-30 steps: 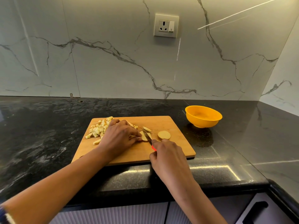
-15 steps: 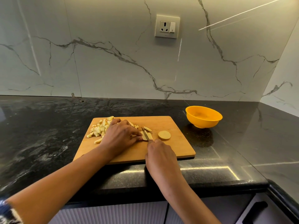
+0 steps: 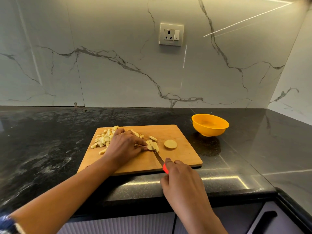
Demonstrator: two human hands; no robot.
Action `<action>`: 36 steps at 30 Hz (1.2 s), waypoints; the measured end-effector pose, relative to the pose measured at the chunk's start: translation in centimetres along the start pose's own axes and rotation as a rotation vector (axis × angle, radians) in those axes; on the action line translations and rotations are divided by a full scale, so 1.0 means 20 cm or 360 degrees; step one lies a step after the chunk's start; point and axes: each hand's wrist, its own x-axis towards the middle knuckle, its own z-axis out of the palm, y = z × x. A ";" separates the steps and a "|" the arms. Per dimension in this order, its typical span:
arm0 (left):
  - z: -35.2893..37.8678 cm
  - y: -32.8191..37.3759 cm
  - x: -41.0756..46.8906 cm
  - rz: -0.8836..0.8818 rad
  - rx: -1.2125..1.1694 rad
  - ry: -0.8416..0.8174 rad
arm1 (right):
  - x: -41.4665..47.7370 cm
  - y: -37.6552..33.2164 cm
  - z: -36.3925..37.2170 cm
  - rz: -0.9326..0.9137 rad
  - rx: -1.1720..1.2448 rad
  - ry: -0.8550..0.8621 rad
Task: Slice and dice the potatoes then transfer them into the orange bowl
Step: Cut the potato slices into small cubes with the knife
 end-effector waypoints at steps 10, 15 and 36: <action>0.01 -0.01 0.00 -0.0003 -0.0005 0.0041 | 0.15 0.00 0.14 0.0082 -0.0165 -0.0046; 0.02 -0.01 0.01 -0.0001 0.0011 0.0057 | 0.19 -0.05 0.13 0.0064 -0.0247 -0.0092; 0.01 -0.02 0.01 -0.0045 -0.0113 0.0039 | 0.09 0.05 -0.05 0.0000 -0.0092 0.0146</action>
